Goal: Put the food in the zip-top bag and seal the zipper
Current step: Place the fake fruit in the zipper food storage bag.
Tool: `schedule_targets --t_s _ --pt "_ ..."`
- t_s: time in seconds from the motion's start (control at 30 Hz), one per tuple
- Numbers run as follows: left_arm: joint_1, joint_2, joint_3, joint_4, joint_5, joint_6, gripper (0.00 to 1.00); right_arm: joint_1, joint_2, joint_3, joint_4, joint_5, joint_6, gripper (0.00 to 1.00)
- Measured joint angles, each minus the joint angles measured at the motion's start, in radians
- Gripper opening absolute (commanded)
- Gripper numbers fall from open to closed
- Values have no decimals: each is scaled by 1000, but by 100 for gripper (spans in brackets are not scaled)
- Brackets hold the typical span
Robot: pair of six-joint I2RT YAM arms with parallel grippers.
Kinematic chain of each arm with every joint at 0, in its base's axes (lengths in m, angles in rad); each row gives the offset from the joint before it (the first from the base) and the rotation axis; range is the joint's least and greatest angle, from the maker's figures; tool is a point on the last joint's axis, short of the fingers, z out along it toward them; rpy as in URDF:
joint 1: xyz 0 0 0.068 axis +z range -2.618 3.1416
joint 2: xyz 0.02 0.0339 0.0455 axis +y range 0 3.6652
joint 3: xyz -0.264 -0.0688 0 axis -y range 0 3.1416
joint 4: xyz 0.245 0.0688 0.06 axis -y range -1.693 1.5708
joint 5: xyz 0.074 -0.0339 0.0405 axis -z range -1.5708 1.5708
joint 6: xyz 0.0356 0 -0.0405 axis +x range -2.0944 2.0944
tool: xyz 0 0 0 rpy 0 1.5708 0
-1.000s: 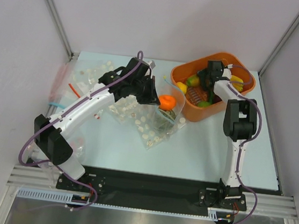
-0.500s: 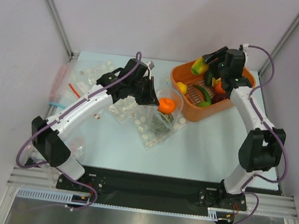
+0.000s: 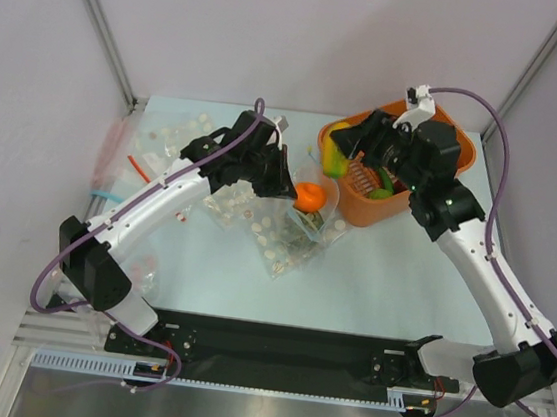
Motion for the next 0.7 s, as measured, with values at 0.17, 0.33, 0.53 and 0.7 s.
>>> schedule_targets --t_s 0.17,0.33,0.53,0.7 --pt "0 -2 -11 9 16 0 0 104 -46 -77 -21 37 -49 35" --pt "0 -14 -23 19 32 -1 0 174 -37 -152 -58 82 -71 38" --pt "0 -24 -39 29 45 0 0 225 1 -172 -93 137 -88 56" --pt "3 -49 -84 53 53 -3 0 240 16 -188 -127 172 -87 88"
